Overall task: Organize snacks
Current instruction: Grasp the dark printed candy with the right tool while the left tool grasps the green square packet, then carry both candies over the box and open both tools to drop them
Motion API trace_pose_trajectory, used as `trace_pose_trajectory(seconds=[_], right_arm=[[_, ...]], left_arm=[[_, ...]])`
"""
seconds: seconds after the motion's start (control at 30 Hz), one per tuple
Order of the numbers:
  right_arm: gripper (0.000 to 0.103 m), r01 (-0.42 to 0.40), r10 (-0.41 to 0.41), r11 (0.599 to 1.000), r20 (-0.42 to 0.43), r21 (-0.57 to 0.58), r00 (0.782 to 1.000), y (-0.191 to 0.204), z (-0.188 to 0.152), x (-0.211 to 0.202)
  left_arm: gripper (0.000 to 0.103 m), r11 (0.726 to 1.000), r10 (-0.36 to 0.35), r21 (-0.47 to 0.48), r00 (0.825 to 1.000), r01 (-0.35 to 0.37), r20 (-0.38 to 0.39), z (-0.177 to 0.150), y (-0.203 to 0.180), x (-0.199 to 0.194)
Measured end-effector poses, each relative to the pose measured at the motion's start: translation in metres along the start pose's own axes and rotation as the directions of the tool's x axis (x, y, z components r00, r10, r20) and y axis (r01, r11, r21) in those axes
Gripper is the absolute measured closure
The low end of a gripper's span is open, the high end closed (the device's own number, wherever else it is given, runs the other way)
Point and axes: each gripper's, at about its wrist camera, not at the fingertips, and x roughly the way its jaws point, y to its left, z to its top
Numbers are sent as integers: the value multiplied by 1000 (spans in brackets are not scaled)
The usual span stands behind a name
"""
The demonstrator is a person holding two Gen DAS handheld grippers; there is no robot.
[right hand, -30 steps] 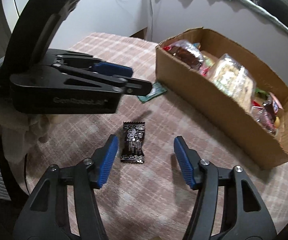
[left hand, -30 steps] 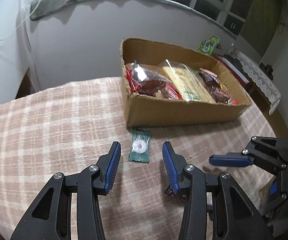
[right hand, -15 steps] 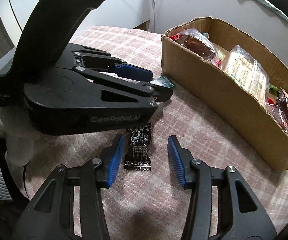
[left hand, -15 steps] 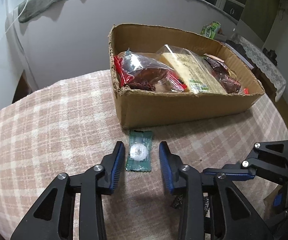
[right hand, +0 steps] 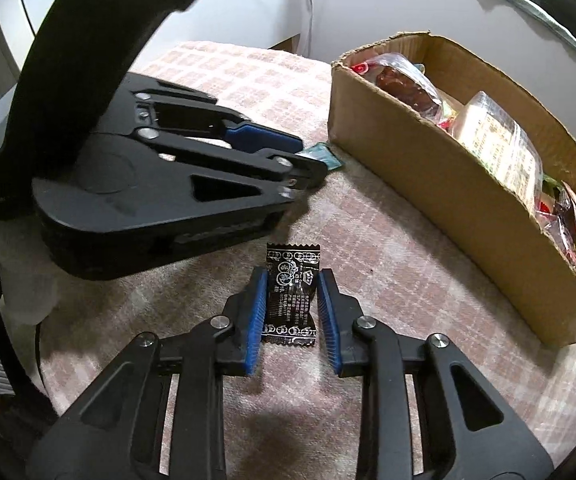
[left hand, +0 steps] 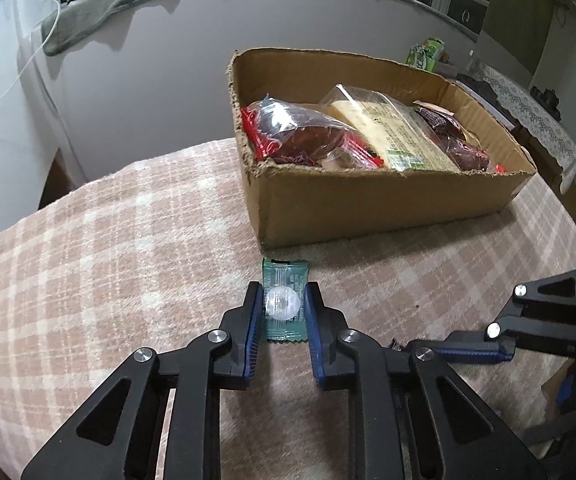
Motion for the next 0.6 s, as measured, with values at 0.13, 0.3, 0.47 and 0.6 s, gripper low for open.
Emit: trace_pose_trajectory(seconds=[0.13, 0.3, 0.47, 0.6], right_arm=[[77, 0, 0, 1000, 1, 10, 1000, -5, -3, -2], [77, 0, 0, 1000, 7, 22, 1000, -11, -12, -8], [77, 11, -12, 1000, 26, 21, 1000, -10, -14, -24], [77, 16, -17, 1000, 39, 24, 999, -10, -14, -31]], left_arm=[[85, 1000, 1, -10, 1000, -1, 7, -4, 2, -4], [85, 1000, 1, -17, 1000, 0, 14, -12, 2, -11], [85, 1000, -4, -30, 999, 5, 33, -18, 3, -22], [84, 1000, -5, -28, 999, 6, 47, -19, 3, -29]])
